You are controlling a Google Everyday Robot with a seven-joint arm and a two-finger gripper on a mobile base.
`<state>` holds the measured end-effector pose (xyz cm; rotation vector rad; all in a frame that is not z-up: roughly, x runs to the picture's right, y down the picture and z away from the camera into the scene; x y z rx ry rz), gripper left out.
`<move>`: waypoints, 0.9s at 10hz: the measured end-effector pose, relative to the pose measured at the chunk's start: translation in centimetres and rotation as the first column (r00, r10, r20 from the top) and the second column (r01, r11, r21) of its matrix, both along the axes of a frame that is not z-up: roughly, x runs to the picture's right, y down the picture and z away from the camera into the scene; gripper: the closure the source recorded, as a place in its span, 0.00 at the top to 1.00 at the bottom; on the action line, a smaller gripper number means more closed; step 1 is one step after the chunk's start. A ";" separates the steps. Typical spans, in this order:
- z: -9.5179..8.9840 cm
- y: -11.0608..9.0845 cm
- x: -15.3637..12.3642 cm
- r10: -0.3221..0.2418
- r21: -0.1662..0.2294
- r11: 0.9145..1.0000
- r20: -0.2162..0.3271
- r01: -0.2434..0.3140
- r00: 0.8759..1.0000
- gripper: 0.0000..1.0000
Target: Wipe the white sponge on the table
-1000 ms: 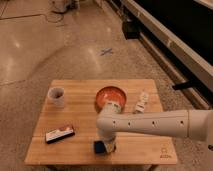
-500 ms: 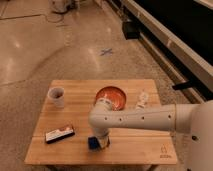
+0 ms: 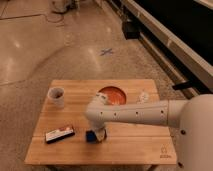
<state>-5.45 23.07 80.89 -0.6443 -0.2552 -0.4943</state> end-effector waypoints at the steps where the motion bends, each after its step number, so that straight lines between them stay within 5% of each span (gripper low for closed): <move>1: 0.7 -0.8 0.2 0.008 0.008 1.000 -0.015 -0.008 1.000 0.00; 4: 2.4 -2.6 1.0 0.033 0.020 0.999 -0.055 -0.032 0.998 0.00; 9: 5.4 -6.1 6.8 0.067 0.049 0.997 -0.154 -0.060 0.986 0.00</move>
